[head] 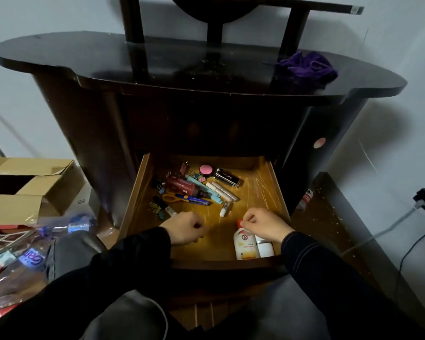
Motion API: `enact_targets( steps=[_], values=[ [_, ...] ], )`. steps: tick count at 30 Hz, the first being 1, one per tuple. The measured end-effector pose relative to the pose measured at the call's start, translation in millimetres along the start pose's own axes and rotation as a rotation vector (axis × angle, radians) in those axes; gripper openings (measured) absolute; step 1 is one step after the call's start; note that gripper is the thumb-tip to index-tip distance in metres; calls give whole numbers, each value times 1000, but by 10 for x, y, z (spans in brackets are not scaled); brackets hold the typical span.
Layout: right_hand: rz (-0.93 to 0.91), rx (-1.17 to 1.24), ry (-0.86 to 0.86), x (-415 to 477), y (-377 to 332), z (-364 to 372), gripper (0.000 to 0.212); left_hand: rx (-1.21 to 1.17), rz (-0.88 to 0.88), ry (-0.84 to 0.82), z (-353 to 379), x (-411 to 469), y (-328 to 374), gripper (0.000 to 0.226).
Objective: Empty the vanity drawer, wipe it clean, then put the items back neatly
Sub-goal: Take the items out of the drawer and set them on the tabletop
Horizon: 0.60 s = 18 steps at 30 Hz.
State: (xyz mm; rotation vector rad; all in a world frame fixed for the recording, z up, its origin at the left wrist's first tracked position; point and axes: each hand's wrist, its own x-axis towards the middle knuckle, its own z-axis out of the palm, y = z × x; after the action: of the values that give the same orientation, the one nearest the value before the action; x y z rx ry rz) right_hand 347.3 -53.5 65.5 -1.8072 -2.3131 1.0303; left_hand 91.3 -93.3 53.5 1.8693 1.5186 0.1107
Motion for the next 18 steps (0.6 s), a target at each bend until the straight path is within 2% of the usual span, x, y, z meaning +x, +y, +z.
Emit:
enact_targets(
  steps=[4,8,10,14,17,18],
  values=[
    [91,-207,-30,365,16,134,45,-106,-61,7,86,407,-57,29],
    [71,-367,5,603,12,296,37,-239,-114,9,149,582,-85,28],
    [64,-372,21,694,12,351,29,-291,-116,-10,163,595,-86,28],
    [83,-199,-20,800,80,404,21,-369,-103,17,177,569,-68,25],
    [18,138,-27,791,116,336,21,-517,-98,-9,164,538,-1,17],
    [-17,256,-15,772,103,294,20,-565,-101,-25,159,529,24,22]
  ],
)
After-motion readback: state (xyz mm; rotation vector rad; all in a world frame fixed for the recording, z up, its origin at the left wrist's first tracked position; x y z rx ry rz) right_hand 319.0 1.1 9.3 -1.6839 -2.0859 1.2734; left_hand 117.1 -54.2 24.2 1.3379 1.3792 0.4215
